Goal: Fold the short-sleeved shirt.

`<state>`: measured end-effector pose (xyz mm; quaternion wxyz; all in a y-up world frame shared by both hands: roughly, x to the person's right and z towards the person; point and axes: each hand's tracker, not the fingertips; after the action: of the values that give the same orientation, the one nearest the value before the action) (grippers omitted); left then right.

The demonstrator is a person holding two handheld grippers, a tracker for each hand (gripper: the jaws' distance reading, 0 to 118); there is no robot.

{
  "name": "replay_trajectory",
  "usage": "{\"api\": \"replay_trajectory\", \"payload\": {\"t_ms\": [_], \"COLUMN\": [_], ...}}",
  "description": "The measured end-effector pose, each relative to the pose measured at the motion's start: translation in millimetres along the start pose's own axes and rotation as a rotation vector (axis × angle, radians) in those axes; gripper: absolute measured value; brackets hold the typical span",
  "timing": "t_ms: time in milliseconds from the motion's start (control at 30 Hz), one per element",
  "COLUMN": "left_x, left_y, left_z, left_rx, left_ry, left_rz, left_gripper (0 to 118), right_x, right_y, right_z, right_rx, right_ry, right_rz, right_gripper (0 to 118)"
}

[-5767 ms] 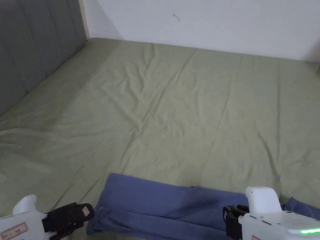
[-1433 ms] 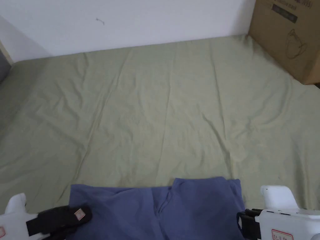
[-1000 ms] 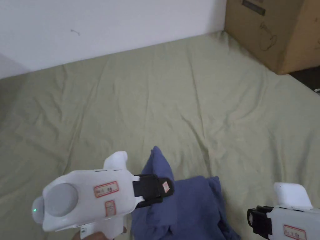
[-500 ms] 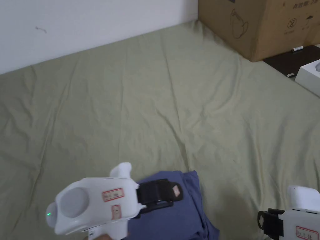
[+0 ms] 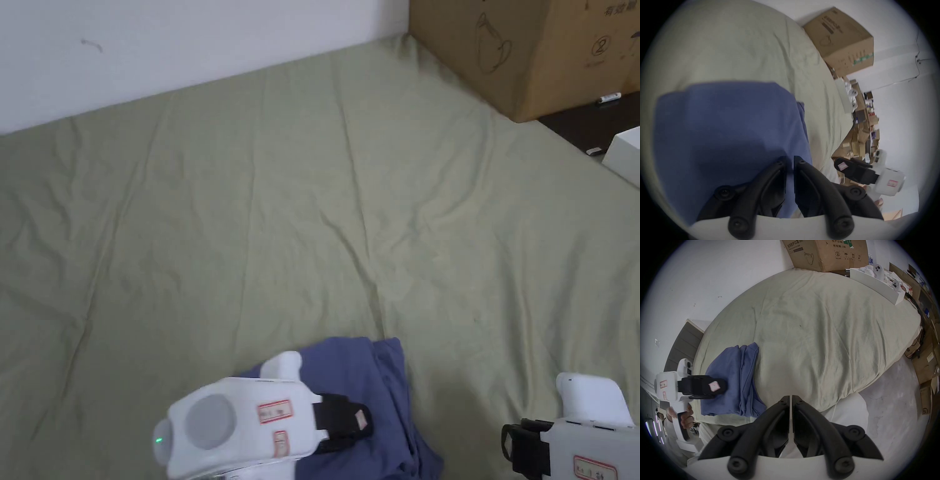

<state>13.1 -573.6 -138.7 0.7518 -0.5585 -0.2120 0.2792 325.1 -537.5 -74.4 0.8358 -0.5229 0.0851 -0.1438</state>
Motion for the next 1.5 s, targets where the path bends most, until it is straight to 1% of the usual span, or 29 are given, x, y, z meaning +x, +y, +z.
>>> {"api": "replay_trajectory", "payload": {"t_ms": [67,100,200,300,367,500,600,633,700,733,767,800,833,867,933,967,1033,1100,1133,1200,1300,1433,1467,1500], "left_x": [8,11,17,25,25,15,-4,-16,-36,-47,-57,-66,-77,-84,-105,-113,-135,-146,-151,-155,-151,-140,-137,-134], "left_y": [1,-1,5,4,1,-3,-14,-18,-30,-36,-40,-46,-53,-56,-63,-64,-66,-64,-62,-56,-44,-27,-23,-20], "left_z": [-17,-21,-21,-24,-20,10,55,75,107,123,134,145,155,158,160,158,147,134,125,110,90,64,62,60], "left_rx": [-0.016,-0.011,-0.002,-0.009,-0.015,0.022,0.126,0.159,0.213,0.232,0.243,0.264,0.285,0.292,0.295,0.292,0.285,0.284,0.278,0.257,0.257,0.203,0.198,0.19], "left_ry": [0.042,0.036,0.004,0.005,-0.019,-0.064,-0.111,-0.116,-0.103,-0.081,-0.069,-0.073,-0.041,-0.01,0.042,0.038,-0.031,-0.107,-0.152,-0.21,-0.296,-0.31,-0.317,-0.318], "left_rz": [-0.037,-0.051,-0.022,-0.055,-0.062,-0.023,0.034,0.066,0.113,0.133,0.136,0.139,0.145,0.153,0.214,0.243,0.332,0.409,0.441,0.472,0.436,0.362,0.354,0.351], "left_gripper": [6,6,6,6,6,7,9,16,65,84,96,98,99,99,99,99,99,99,99,99,99,99,98,92], "right_x": [2,3,4,0,-5,-23,-44,-54,-74,-85,-94,-105,-117,-123,-134,-137,-139,-136,-133,-128,-127,-127,-127,-128], "right_y": [0,0,0,1,0,5,14,17,24,27,29,31,33,34,36,38,37,36,35,37,39,38,37,38], "right_z": [2,4,5,4,4,0,-5,-8,-15,-20,-25,-32,-41,-47,-65,-72,-87,-96,-98,-96,-97,-97,-96,-96], "right_rx": [0.001,0.002,0.001,-0.003,-0.007,-0.02,-0.026,-0.027,-0.026,-0.03,-0.032,-0.03,-0.034,-0.041,-0.067,-0.085,-0.109,-0.127,-0.123,-0.126,-0.131,-0.133,-0.133,-0.134], "right_ry": [-0.006,-0.01,-0.021,-0.026,-0.019,-0.003,0.03,0.039,0.063,0.079,0.083,0.083,0.076,0.07,0.098,0.106,0.103,0.06,0.071,0.088,0.086,0.087,0.086,0.083], "right_rz": [-0.001,-0.002,-0.005,0.001,0.013,0.072,0.142,0.174,0.236,0.266,0.291,0.325,0.367,0.382,0.39,0.387,0.394,0.415,0.417,0.398,0.392,0.382,0.38,0.375], "right_gripper": [3,3,3,3,3,3,3,3,3,3,3,3,3,3,3,3,3,3,3,3,3,3,3,3]}}
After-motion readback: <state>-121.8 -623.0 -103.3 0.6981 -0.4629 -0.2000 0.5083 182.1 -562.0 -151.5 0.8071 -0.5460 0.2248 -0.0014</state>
